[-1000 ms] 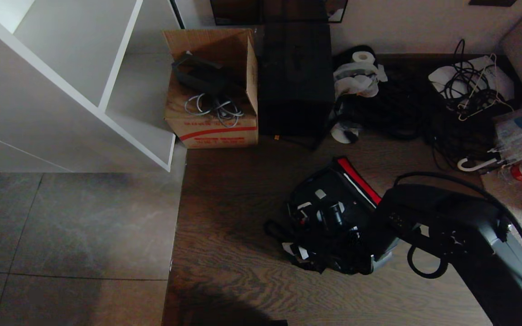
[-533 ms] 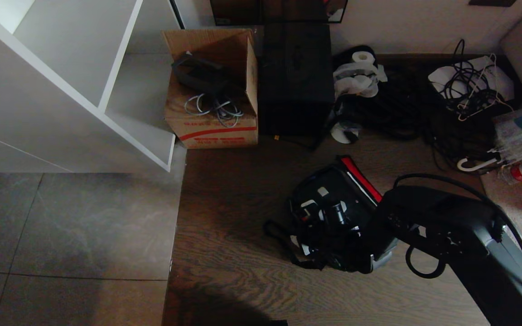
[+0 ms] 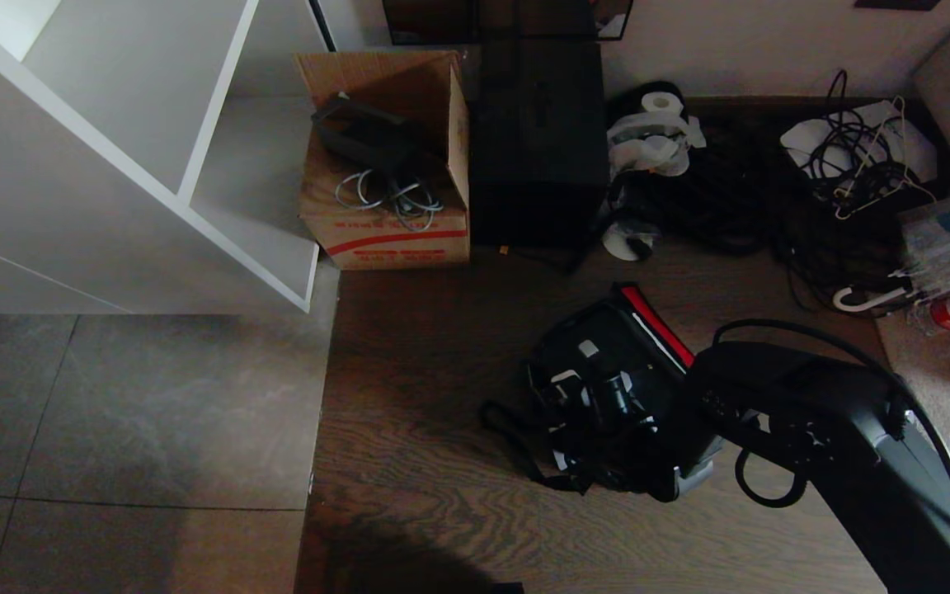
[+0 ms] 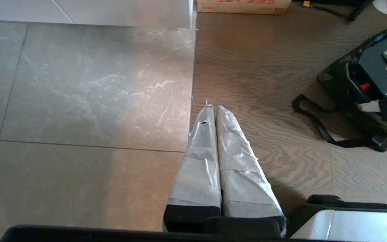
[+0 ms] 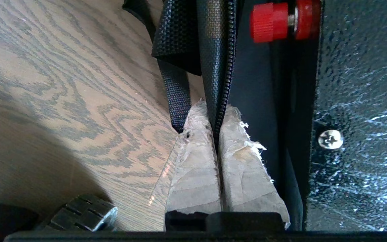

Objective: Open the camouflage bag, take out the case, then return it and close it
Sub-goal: Close the top of the storage box

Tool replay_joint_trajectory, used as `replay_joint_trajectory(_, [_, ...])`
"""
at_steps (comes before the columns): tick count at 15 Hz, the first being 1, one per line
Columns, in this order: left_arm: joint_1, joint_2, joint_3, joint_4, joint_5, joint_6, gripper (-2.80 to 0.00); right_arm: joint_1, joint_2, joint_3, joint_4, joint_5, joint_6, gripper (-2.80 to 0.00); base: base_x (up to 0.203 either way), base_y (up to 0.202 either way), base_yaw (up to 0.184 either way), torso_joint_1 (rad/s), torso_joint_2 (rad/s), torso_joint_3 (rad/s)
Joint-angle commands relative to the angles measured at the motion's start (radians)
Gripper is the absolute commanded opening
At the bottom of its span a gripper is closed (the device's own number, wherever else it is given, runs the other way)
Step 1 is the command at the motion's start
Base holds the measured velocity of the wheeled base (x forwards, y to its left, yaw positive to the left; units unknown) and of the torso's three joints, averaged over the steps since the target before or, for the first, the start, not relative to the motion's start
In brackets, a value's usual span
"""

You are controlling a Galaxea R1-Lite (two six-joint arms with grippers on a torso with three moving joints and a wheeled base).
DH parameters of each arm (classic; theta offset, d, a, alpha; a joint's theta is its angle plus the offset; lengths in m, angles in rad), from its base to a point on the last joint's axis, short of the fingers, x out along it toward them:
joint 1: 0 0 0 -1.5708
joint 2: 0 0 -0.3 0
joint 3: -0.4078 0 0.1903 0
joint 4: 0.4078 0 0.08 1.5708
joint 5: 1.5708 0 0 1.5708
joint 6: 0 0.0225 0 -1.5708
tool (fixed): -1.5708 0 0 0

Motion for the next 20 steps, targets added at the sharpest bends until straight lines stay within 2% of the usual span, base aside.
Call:
replay_joint_trajectory(1, [0.000, 0.000, 0.000, -0.001, 0.000, 0.000, -2.80, 0.000, 0.001, 0.002, -0.014, -0.002, -0.001, -2.80, 0.000, 0.000, 0.000, 0.000, 0.00, 0.000])
replay_joint_trajectory(5, [0.000, 0.000, 0.000, -0.001, 0.000, 0.000, -2.80, -0.004, -0.087, 0.037, 0.003, -0.001, -0.002, -2.80, 0.000, 0.000, 0.000, 0.000, 0.00, 0.000])
replay_joint_trajectory(10, [0.000, 0.000, 0.000, -0.001, 0.000, 0.000, -2.80, -0.010, -0.364, 0.193, 0.090, 0.034, 0.000, -2.80, 0.000, 0.000, 0.000, 0.000, 0.00, 0.000])
replay_joint_trajectory(12, [0.000, 0.000, 0.000, -0.001, 0.000, 0.000, -2.80, -0.018, -0.412, 0.237, 0.113, 0.053, -0.033, -2.80, 0.000, 0.000, 0.000, 0.000, 0.00, 0.000])
replay_joint_trajectory(20, [0.000, 0.000, 0.000, -0.001, 0.000, 0.000, -2.80, 0.001, -0.299, 0.269, 0.110, 0.052, -0.068, -2.80, 0.000, 0.000, 0.000, 0.000, 0.00, 0.000])
